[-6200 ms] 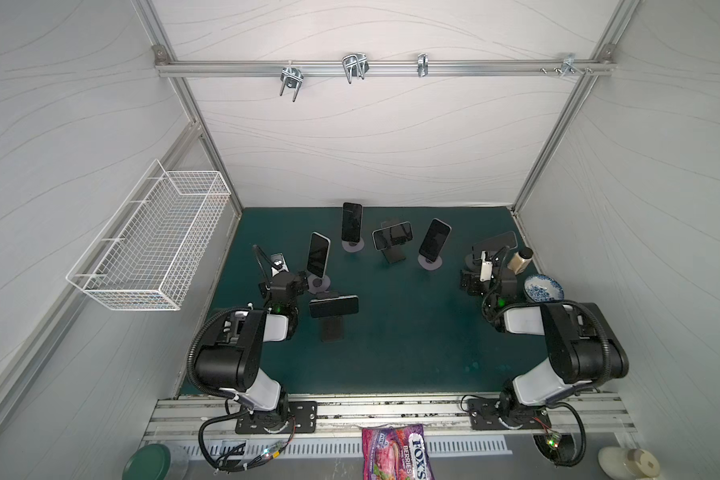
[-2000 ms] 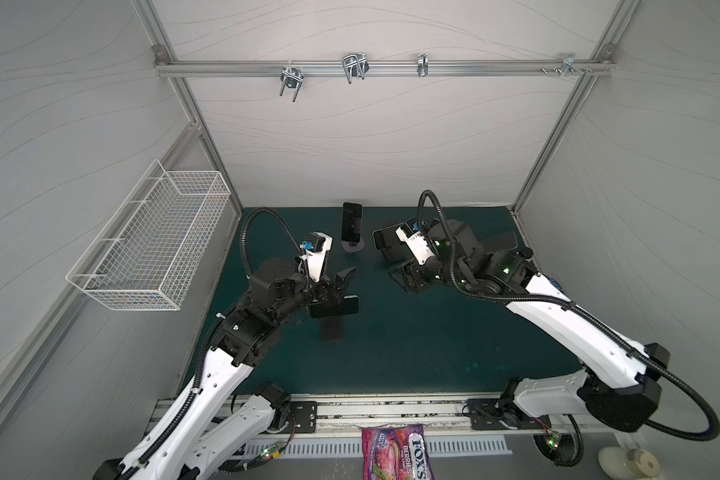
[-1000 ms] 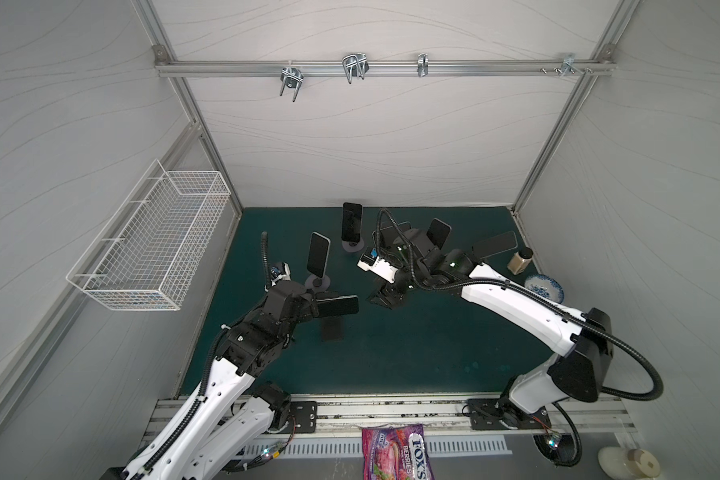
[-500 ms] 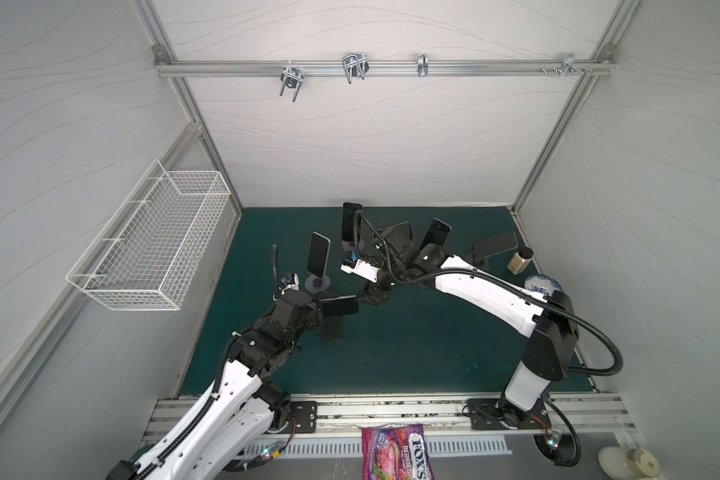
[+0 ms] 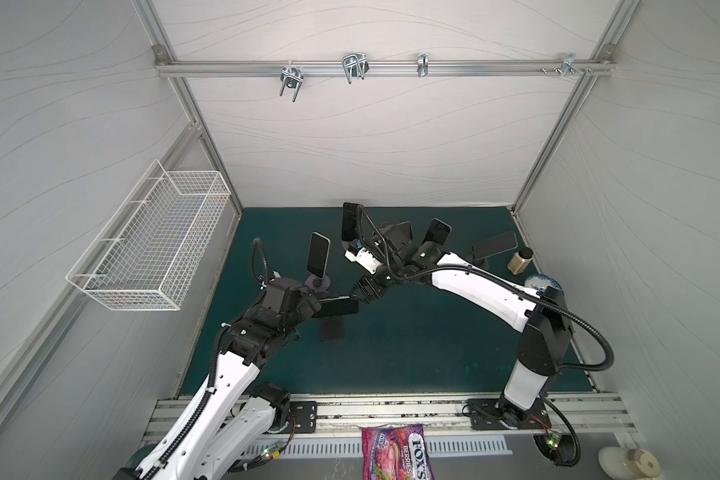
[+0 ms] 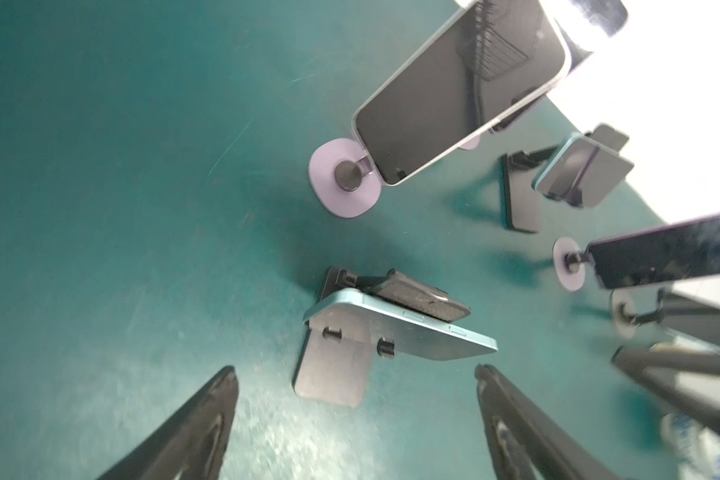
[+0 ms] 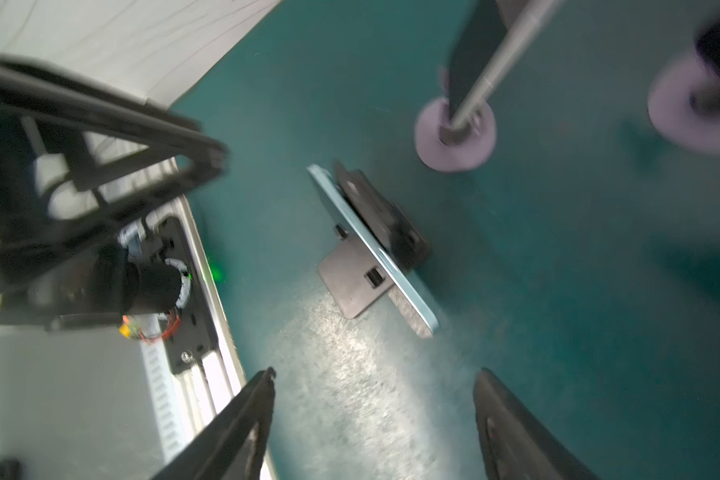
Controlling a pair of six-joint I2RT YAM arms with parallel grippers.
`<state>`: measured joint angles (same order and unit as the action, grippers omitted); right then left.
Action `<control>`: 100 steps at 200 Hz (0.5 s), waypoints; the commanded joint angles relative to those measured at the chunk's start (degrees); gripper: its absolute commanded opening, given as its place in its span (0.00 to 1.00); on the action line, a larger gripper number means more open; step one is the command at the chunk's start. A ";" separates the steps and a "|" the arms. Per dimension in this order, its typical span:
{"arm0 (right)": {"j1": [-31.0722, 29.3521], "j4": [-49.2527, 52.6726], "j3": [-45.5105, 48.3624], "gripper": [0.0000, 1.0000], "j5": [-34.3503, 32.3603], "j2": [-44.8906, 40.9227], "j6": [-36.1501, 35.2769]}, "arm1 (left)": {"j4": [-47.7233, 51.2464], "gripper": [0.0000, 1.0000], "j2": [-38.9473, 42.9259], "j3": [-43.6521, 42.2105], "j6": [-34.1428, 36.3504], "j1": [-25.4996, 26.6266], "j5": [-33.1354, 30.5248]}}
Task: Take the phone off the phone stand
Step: 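Move the right gripper to the teal phone while the left arm holds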
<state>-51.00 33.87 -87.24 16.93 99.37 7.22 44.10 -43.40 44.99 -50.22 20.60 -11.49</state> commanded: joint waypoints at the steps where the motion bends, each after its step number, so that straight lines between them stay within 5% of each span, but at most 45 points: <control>1: 0.52 -8.18 6.75 0.90 -0.04 -6.46 20.61 | 4.94 0.92 -0.23 4.38 -9.68 -0.87 2.46; 41: -2.10 -12.28 11.60 0.99 -7.55 -12.12 26.38 | 4.95 0.95 -1.58 3.98 -19.57 -2.39 7.90; 100: 0.52 -17.27 13.80 0.99 -4.52 -10.91 29.93 | -3.84 0.95 2.63 -5.36 -27.13 -3.26 9.49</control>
<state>-51.75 20.14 -74.37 11.66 87.48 32.82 45.30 -43.81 43.16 -71.31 18.15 -2.66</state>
